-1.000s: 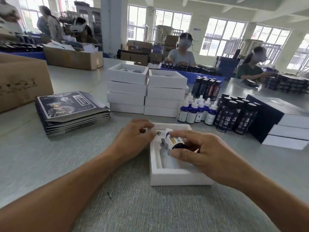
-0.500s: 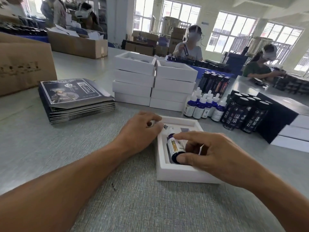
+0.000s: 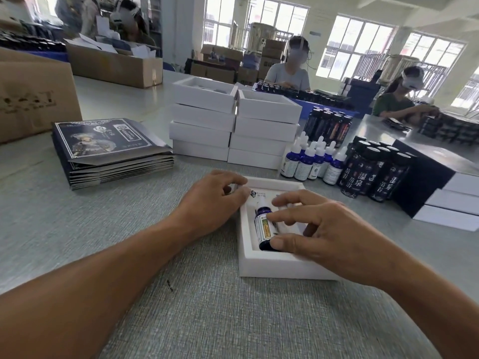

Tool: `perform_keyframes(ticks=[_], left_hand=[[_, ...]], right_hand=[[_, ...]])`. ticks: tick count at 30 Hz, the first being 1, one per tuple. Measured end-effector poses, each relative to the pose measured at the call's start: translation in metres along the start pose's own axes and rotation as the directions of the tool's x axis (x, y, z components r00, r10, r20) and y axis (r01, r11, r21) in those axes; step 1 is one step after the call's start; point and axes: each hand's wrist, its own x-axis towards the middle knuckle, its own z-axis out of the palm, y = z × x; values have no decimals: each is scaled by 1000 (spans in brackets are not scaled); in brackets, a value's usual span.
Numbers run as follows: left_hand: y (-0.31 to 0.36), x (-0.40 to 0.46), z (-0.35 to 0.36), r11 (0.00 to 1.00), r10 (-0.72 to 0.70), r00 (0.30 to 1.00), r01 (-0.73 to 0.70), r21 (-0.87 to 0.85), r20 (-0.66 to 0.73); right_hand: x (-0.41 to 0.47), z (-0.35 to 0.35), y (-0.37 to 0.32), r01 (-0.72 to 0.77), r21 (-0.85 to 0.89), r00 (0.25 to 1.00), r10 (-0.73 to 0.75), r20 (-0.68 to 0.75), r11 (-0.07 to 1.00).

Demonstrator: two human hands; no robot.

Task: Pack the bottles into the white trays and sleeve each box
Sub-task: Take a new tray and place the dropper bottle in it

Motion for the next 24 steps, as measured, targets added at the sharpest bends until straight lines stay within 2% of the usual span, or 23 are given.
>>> perform_keyframes(ticks=[8,15,21,24], left_hand=[[1,-1,1,1000,-9,1000,9,-7,-15],[4,-1,2,1000,-17,999,17,-9,-29],[5,-2,2,1000,-14,999,14,2,-30],[5,-3,1,1000,-14,1000,14,21,-24]], right_hand=[[6,-7,-1,43,-47,994,-38,102,998],[10,-7,-4,-17,-93,987,32,158,995],[7,-2,-3,-14,-24,995,17,102,1000],[0,6,0,-3,73,1000,2,10,997]])
